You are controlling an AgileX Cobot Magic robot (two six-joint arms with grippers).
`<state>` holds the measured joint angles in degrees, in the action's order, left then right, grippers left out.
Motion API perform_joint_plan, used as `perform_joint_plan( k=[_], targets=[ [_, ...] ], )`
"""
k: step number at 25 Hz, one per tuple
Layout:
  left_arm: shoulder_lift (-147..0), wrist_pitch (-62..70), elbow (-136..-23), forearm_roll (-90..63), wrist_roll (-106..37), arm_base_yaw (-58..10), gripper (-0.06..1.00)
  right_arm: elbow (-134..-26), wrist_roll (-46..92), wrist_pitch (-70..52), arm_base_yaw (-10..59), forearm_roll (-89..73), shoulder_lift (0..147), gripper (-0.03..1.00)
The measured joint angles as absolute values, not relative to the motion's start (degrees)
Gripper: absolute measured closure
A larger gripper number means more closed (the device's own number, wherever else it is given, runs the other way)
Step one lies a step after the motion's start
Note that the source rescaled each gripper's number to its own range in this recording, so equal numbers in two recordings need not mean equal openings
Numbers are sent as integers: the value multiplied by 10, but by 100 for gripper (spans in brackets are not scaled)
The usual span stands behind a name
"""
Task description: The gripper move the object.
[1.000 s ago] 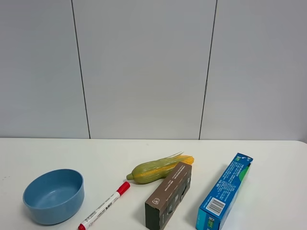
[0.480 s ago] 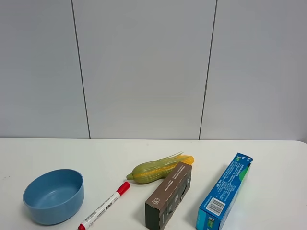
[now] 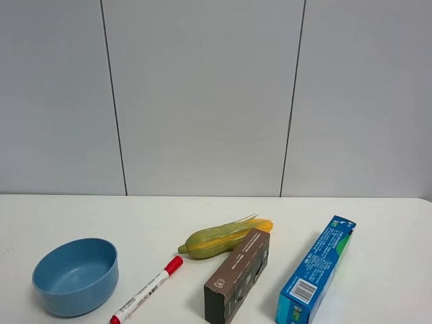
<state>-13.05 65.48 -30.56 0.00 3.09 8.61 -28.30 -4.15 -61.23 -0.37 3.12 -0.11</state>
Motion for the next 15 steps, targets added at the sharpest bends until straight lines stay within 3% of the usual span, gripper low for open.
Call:
perform_joint_plan(
  k=[15],
  targets=[
    [-82, 626, -299, 0, 15, 86, -6, -283, -41, -612, -4, 31, -1, -3]
  ],
)
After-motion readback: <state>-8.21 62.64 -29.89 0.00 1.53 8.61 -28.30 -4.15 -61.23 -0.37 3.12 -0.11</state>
